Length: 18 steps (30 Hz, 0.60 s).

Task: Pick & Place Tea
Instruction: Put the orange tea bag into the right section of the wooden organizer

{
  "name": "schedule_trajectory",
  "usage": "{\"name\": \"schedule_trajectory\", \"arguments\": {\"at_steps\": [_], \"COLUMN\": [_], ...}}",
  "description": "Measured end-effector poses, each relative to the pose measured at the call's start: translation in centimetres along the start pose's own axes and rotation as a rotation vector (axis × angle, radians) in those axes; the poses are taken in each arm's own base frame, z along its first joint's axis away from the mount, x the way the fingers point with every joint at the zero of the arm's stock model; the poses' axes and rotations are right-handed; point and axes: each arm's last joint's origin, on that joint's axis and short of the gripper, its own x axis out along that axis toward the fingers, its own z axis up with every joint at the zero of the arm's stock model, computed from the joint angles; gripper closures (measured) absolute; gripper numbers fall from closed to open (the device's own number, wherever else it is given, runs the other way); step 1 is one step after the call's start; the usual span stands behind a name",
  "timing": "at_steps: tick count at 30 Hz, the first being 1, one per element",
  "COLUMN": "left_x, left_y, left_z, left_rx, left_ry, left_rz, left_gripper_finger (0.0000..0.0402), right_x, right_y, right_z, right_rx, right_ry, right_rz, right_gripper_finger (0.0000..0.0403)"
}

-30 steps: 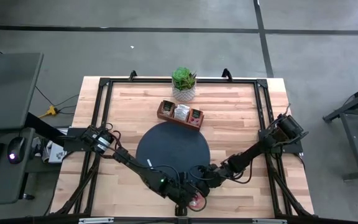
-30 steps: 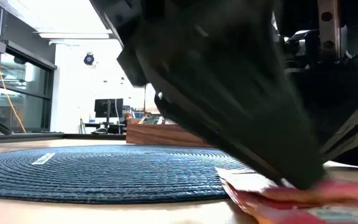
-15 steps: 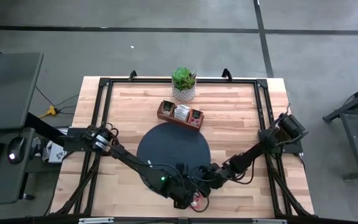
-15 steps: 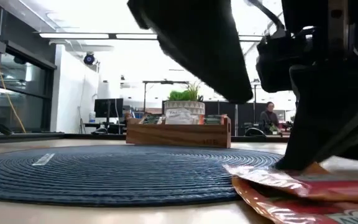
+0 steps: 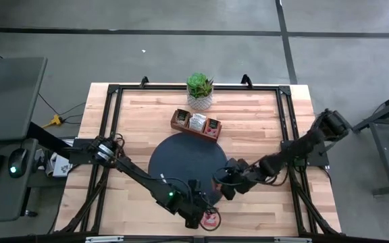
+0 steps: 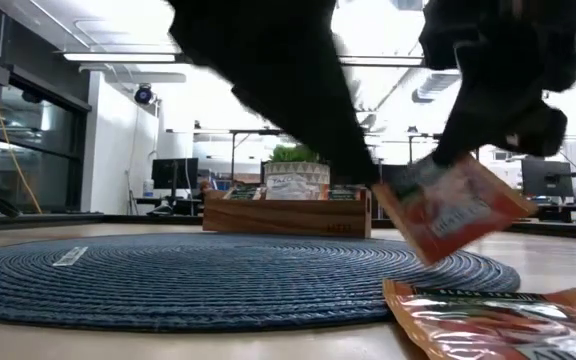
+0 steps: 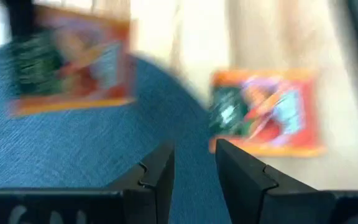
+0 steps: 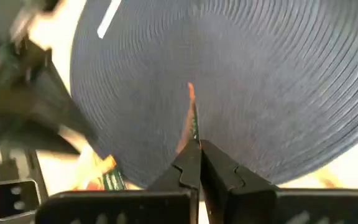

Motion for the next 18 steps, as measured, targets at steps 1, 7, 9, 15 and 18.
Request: {"name": "schedule_trajectory", "arguments": {"at_steps": [1,7,9,15,18], "left_x": [-0.3,-1.5,-2.2,-3.2,-3.5], "left_y": [0.1,1.9,2.7,4.8,5.8], "left_z": [0.1,-1.5,-2.2,-4.7,-5.7], "left_rx": [-0.015,-0.096,-0.143,-0.303,-0.397], "left_ry": [-0.031,-0.168,-0.231,-0.454,-0.576], "left_rz": [-0.024,-0.084,-0.121,-0.259,-0.322], "left_gripper_finger": [0.0287,0.0287,0.0287,0.0287,0.0287], "right_x": [-0.5,-3.1,-3.7,-4.1,-3.8], "right_y": [-0.1,-1.6,-1.9,-3.2,-4.1], "right_z": [0.4,3.0,4.1,7.1,8.8], "right_rx": [-0.007,-0.087,-0.116,-0.249,-0.290], "right_ry": [-0.013,-0.096,-0.143,-0.254,-0.302], "right_rz": [-0.008,-0.101,-0.116,-0.204,-0.253], "right_gripper_finger": [0.0403,0.0403,0.0403,0.0403,0.0403]}}
